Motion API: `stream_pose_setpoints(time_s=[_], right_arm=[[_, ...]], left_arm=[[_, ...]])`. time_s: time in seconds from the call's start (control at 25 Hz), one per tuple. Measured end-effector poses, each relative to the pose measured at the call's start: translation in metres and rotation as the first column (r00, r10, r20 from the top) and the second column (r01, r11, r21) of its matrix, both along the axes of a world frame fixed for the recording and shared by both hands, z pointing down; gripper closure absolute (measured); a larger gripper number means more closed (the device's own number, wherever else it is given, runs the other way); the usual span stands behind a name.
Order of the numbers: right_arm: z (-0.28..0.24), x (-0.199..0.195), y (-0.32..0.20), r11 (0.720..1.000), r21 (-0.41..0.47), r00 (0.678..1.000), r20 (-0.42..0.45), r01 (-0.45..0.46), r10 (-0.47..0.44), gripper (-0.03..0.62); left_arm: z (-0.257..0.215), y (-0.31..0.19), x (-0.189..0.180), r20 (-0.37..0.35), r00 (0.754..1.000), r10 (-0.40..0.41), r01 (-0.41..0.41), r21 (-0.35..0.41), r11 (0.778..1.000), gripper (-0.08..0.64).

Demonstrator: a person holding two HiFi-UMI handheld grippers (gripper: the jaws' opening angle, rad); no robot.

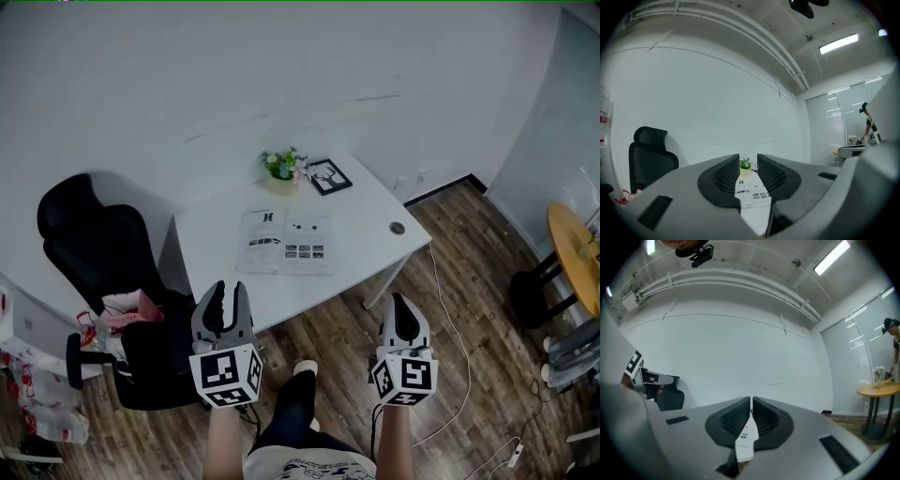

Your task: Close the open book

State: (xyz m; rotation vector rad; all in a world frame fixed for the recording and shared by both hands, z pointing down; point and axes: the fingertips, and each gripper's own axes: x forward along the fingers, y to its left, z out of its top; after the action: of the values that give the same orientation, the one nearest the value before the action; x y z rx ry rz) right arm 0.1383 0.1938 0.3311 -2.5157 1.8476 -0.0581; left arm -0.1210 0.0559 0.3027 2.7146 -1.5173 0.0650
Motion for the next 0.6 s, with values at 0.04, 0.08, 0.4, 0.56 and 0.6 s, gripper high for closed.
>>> stream_pose_setpoints(time_s=[0.04,0.08,0.4,0.56,0.6], right_arm=[[0.000,0.004,-0.006,1.000,0.000,1.000,0.001,0.001,-0.001,0.563],[0.001,0.007,-0.011,1.000,0.000,1.000,0.002,0.002,-0.002,0.563],[0.010,0.037,-0.066,1.000,-0.010,1.000,-0.005,0.012,-0.012,0.563],[0.012,0.054,-0.100,1.000,-0.013,1.000,-0.011,0.022,-0.022,0.563],[0.012,0.058,-0.109,1.000,-0.017,1.000,-0.016,0.023,-0.024,0.563]], left_arm=[[0.001,-0.005,0.003,-0.003,1.000,0.001,-0.001,-0.005,1.000,0.460],[0.002,-0.011,0.007,-0.007,1.000,0.003,-0.003,-0.010,1.000,0.460],[0.011,-0.062,0.041,-0.003,1.000,0.006,-0.006,-0.011,1.000,0.460],[0.015,-0.095,0.057,-0.009,1.000,-0.001,0.001,-0.015,1.000,0.460],[0.016,-0.104,0.061,-0.008,1.000,-0.002,0.002,-0.017,1.000,0.460]])
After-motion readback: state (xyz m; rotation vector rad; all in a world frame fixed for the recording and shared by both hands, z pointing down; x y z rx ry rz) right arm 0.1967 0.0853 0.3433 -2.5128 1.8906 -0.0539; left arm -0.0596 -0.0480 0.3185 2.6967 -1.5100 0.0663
